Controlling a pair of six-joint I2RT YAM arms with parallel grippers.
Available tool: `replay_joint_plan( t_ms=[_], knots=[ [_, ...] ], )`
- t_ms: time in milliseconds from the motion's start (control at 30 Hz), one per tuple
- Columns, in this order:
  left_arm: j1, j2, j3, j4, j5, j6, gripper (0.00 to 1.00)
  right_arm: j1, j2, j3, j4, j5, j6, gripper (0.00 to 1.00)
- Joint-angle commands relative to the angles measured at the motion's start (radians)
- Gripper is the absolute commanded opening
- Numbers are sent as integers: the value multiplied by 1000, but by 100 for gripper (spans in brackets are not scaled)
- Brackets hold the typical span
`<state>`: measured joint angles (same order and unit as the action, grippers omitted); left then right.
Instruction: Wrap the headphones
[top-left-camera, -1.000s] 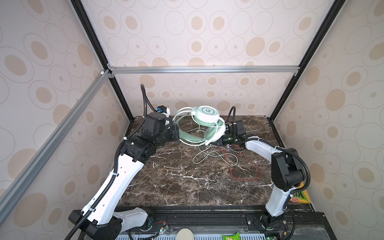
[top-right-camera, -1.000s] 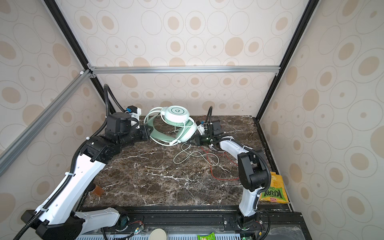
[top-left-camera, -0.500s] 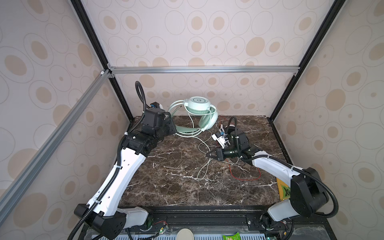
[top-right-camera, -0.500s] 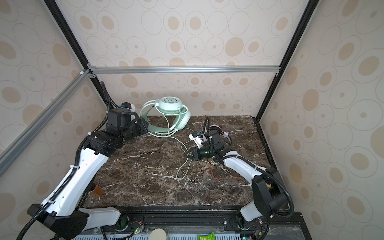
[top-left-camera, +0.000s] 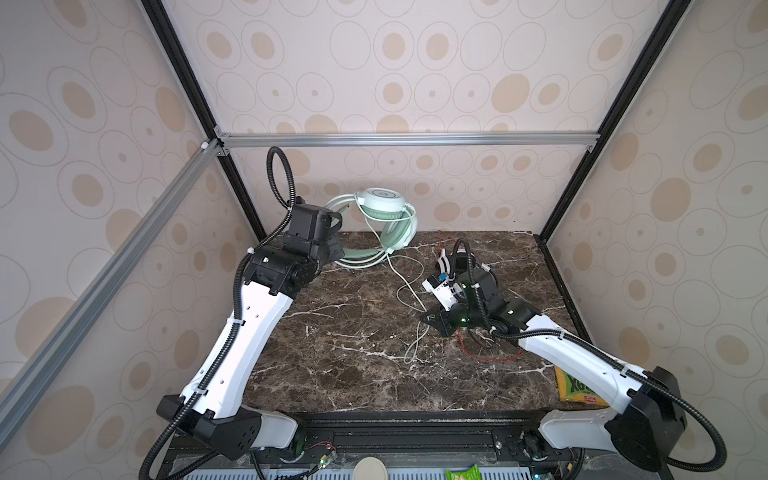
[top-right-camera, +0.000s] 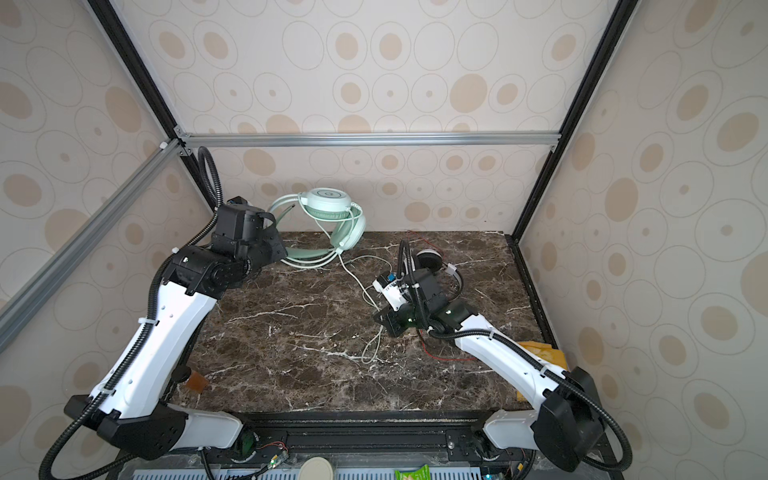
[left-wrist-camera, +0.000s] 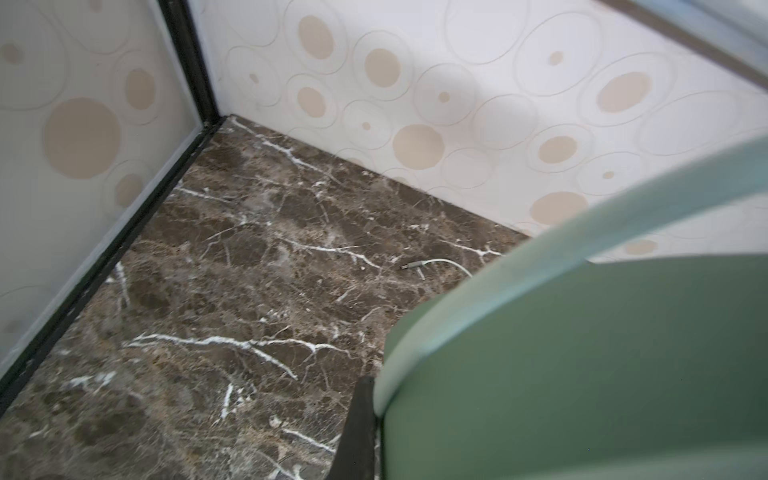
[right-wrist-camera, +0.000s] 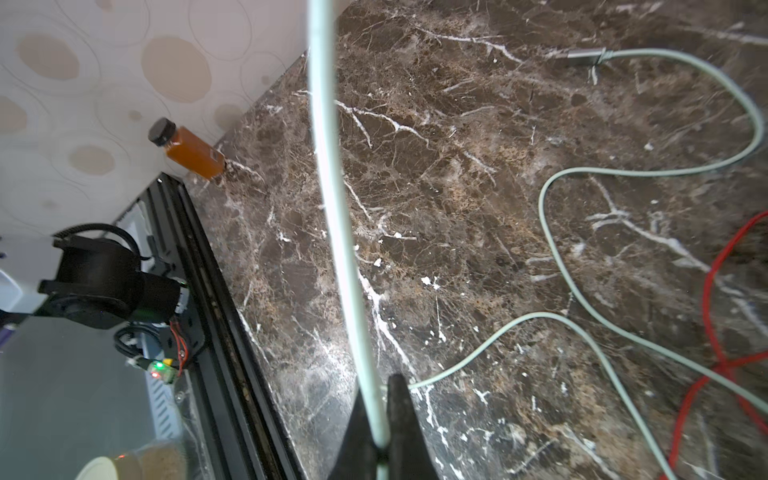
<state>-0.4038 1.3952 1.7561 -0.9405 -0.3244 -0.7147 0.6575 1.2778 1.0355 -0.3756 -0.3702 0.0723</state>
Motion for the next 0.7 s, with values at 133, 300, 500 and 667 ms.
replay_joint_plan(
  t_ms=[133,300,500,667],
  knots=[
    [2,44,12,-40,-187,-97,0,120,-79,127,-217,335,-140,0],
    [-57,89,-17,-91,-297,-115,0,200,-58,241,-294,497,-187,0],
    [-148,166,-4,-192,-429,-131,0,279,45,435,-379,722,-285,0],
    [-209,270,75,-366,-591,-152,0,293,79,531,-361,840,-377,0]
  ],
)
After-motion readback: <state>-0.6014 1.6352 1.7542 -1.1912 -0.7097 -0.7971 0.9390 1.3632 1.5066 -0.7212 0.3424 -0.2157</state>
